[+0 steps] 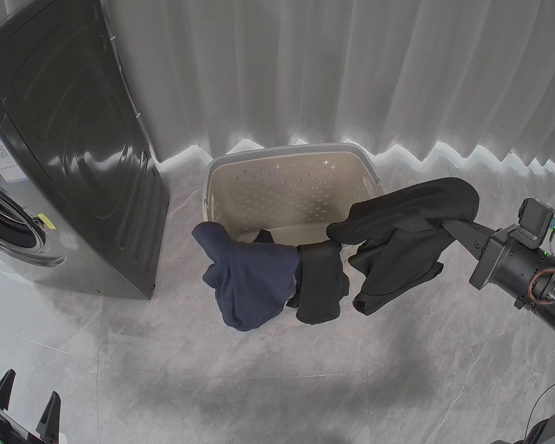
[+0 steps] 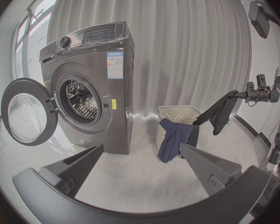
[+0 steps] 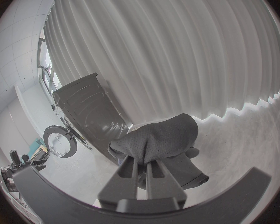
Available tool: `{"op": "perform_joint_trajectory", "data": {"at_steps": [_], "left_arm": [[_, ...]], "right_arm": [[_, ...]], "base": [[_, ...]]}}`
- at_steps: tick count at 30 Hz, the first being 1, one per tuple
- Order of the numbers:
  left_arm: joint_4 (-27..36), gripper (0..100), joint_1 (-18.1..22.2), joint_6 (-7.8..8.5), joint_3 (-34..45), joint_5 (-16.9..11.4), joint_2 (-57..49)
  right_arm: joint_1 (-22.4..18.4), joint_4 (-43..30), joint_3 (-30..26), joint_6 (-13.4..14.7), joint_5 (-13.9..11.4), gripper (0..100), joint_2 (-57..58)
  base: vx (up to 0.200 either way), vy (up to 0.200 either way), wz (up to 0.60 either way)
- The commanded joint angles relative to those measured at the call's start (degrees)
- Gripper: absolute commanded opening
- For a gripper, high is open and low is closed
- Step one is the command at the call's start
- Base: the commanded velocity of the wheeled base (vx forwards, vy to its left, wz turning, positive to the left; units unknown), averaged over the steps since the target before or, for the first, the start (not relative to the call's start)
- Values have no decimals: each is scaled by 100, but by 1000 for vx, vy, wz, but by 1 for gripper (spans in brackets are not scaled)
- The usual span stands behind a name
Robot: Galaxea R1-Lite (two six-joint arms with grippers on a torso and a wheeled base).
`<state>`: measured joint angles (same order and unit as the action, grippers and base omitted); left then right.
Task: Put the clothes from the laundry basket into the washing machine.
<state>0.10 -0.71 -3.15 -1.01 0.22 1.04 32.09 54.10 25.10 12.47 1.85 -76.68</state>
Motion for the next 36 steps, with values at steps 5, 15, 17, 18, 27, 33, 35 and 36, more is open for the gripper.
{"op": "perform_joint_trajectory", "data": {"at_steps": [5,15,17,18,27,33,35,36], "left_arm": [[-1,100,0,-11,92,4,-60],[-1,100,0,-11,92,4,-60],[-1,100,0,-11,92,4,-60],[-1,100,0,-11,92,4,-60],[-1,100,0,-19,92,4,-60],[-1,100,-8,-11,92,4,-60],[-1,100,-8,-11,92,4,-60],[-1,100,0,-19,92,4,-60]], "right_arm": [[43,4,48,1,-18,0,-5],[79,4,56,1,-10,0,-23],[87,4,56,1,-10,0,-31],[87,4,48,1,-10,0,-31],[140,13,56,-8,-10,0,-31],[158,13,4,1,-10,0,13],[158,13,4,1,-10,0,13],[158,13,4,1,-10,0,4]], "base": [[0,160,0],[0,200,0],[0,200,0],[0,200,0],[0,200,0],[0,200,0],[0,200,0],[0,200,0]]}}
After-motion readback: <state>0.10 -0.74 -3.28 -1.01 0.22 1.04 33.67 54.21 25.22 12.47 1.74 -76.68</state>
